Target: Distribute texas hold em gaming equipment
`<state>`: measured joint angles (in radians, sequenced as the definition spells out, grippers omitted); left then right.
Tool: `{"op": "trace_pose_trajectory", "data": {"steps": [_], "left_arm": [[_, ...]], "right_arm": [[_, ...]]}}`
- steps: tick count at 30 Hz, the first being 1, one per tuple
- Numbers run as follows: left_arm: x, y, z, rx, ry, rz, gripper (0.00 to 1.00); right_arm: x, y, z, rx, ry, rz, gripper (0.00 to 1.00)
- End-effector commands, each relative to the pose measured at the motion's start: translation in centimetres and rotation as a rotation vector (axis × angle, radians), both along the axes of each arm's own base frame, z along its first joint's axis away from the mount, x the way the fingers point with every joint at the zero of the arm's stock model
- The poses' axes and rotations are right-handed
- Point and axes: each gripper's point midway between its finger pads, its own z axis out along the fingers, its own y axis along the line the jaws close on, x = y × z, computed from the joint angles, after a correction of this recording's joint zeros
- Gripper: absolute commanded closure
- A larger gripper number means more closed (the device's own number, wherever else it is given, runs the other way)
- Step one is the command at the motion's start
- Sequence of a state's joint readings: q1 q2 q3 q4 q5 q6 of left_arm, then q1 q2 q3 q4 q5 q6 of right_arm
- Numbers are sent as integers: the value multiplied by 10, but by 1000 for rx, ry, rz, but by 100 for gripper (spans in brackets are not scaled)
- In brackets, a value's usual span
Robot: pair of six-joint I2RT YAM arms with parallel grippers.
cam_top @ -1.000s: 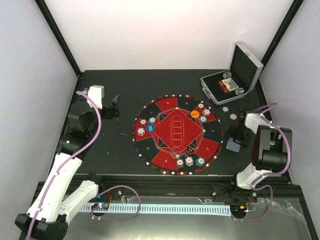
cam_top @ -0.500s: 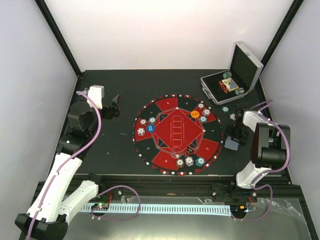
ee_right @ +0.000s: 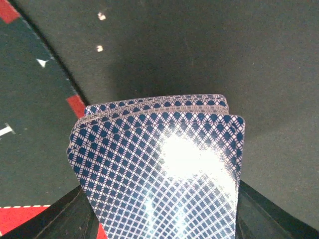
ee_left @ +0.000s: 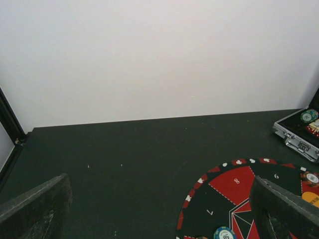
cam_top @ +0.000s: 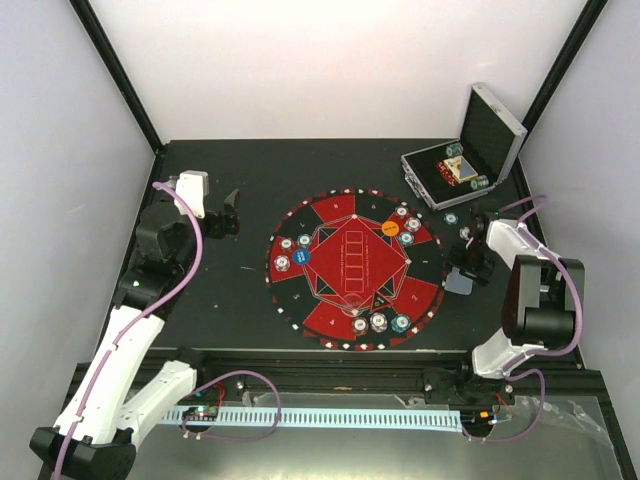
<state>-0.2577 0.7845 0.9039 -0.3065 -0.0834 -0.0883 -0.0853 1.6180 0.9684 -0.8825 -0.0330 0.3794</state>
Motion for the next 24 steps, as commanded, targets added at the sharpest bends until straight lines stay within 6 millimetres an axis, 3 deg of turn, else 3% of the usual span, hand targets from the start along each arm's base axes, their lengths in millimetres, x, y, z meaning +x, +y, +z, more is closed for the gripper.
{"op": "trace_pose_trajectory", "data": {"steps": [1, 6, 10, 15, 21, 24], "left_arm": [[-4, -4, 4, -1, -17, -21, 1], [-4, -18, 4, -46, -11, -90, 1], [-8, -52, -7, -190, 29, -232, 2], [-19, -128, -47, -380, 176, -431, 4], [-49, -245, -82, -423, 344, -691, 6], [-59, -279, -97, -398, 390, -755, 6]], "right_arm": [[1, 7, 14, 33, -30, 9, 51], [0, 19, 19, 100, -58, 5, 51], [-1, 29, 27, 155, -84, 6, 51], [0, 52, 44, 234, -136, 19, 51], [11, 105, 57, 369, -202, 63, 51], [14, 130, 68, 438, -236, 81, 51]]}}
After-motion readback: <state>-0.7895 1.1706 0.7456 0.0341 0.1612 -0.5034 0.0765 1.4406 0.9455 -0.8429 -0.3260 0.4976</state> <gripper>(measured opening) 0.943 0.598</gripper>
